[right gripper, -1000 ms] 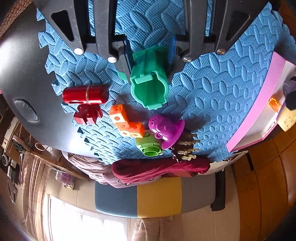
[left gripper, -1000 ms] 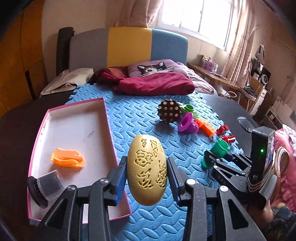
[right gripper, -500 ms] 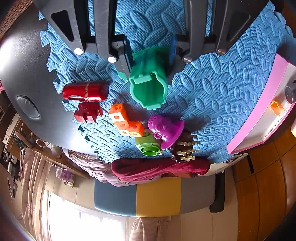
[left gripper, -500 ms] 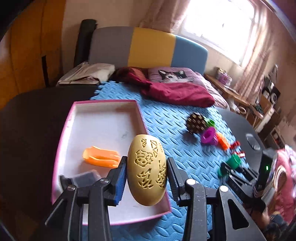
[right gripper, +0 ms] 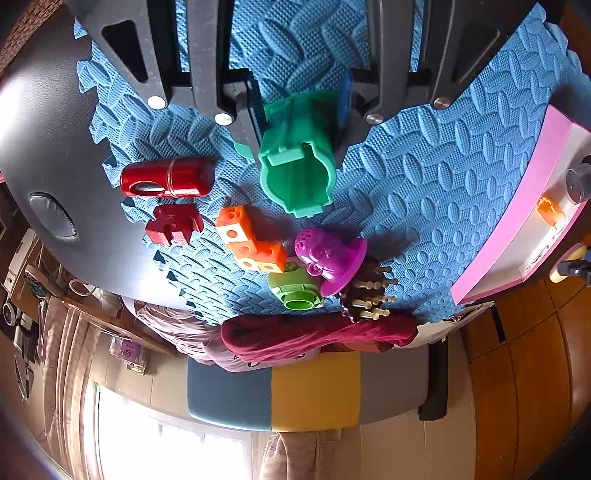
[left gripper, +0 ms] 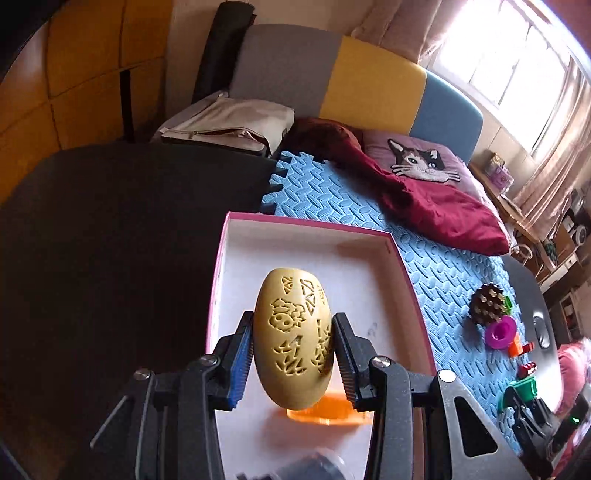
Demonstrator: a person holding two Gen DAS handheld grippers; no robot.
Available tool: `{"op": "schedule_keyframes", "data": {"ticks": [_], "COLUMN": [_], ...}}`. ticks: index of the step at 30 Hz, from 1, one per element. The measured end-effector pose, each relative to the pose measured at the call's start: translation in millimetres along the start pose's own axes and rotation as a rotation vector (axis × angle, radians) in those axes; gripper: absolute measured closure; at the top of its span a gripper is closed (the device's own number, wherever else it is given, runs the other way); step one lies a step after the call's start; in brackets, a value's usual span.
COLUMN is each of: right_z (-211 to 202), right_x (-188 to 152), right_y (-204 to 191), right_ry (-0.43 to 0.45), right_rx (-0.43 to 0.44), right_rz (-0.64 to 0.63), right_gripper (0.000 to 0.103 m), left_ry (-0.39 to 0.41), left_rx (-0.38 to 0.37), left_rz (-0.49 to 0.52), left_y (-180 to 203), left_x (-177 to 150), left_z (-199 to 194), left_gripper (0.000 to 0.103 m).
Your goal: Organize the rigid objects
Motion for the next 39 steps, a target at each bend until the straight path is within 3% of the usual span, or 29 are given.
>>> {"op": "schedule_keyframes", "data": {"ticks": [7, 9, 10, 12, 16, 22, 28, 33, 39], "right_z": [0.0, 0.3, 0.4, 1.1, 1.5, 1.4, 1.4, 1.5, 1.4], "right_x": [0.2, 0.1, 0.3, 0.5, 1.1, 1.1, 1.2, 1.1, 1.0], "right_y": [0.0, -0.1, -0.1, -0.4, -1.0, -1.2, -1.4, -1.6, -0.9], "right_ry": [0.0, 0.0, 0.0, -0.001, -0.001, -0.001, -0.001, -0.001, 0.0], "right_rx": [0.002, 0.001, 0.001, 0.0, -0.003, -0.003, -0.003, -0.004, -0.007], "right_rz": [0.001, 0.0, 0.0, -0.002, -0.006, -0.007, -0.008, -0.009, -0.011], "right_gripper": [0.071, 0.071, 0.071, 0.071, 0.071, 0.071, 0.071, 0.071, 0.071], "left_ry": [-0.051, -0.085, -0.079, -0.074, -0.087, -0.013, 0.038, 0.104, 0.119], "left_rx": [0.074, 0.071, 0.06, 0.124, 0.118, 0.095, 0.126, 0.152, 0.171], "left_rz": [0.037, 0.003, 0.012, 0.048, 0.008, -0.026, -0.042, -0.032, -0.008], "left_y": [-1.2, -5.9, -4.6, -4.1, -10.0, -14.5, -18.4, -11.8, 3.2], "left_x": [32.1, 37.0, 39.1, 41.0, 39.4, 45.4, 42.3, 14.3, -32.4], "left_z": [53.5, 67.1, 69.6, 73.9, 76.1, 50.1, 14.9, -25.2, -53.2], "left_gripper": [0.061, 0.062, 0.064, 0.064, 0.063, 0.051, 0.051, 0.051, 0.051]}}
Point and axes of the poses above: each gripper's, at about its wrist camera, not at the fingertips, and z roughly the way its jaws point, y to its right, x to its top, the point moved 6 cm from there along z, roughly the way its jaws point, and after that the axes turned 1 degree about z, right-handed, at the moved point
